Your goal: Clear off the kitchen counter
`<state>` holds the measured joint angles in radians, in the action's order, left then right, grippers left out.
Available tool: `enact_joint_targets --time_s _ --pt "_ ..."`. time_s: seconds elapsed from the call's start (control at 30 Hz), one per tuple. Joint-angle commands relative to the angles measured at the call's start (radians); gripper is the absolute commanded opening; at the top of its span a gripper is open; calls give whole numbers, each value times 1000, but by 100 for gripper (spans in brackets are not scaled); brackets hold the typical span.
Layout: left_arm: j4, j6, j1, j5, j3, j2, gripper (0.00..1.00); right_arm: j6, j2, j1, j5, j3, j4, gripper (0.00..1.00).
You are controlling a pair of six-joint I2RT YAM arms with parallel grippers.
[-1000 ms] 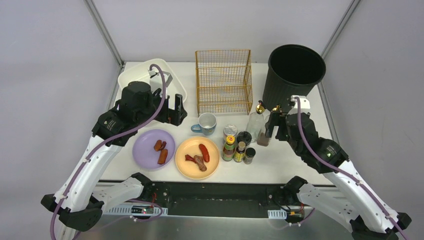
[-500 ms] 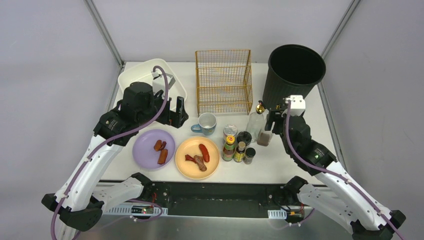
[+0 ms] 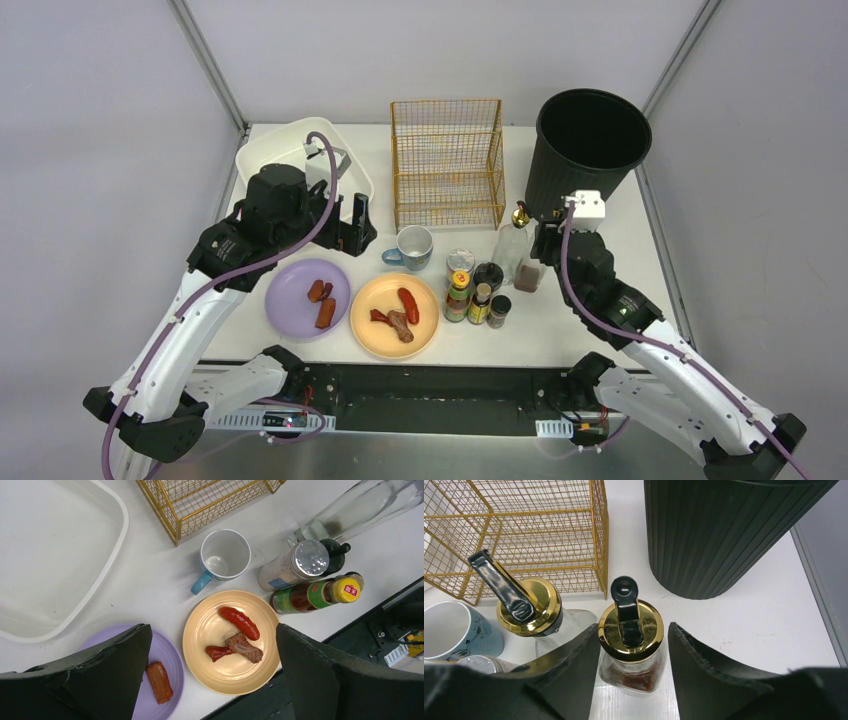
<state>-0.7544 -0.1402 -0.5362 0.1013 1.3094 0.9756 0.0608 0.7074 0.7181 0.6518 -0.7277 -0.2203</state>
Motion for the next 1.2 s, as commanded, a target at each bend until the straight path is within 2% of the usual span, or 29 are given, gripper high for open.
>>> enact_joint_targets --time_s 0.0,0.07,0.27,0.4,0.53,0.83,1.17 --pt "24 14 -2 18 -2 -7 100 -13 -3 3 28 11 49 53" --pt "24 11 -2 20 -2 -7 100 -16 -4 3 34 17 49 51" --pt "24 15 -2 20 -1 -7 100 -13 1 4 37 31 52 38" --pt "24 16 -2 13 -11 -6 100 5 -10 2 37 29 58 22" --pt "24 21 -2 6 -18 -6 100 17 -18 0 35 13 58 1" --pt "24 33 -2 5 -26 -14 100 47 -40 -1 55 -83 12 0" --pt "24 42 -2 13 -27 -22 100 124 -28 -1 74 -311 -114 0"
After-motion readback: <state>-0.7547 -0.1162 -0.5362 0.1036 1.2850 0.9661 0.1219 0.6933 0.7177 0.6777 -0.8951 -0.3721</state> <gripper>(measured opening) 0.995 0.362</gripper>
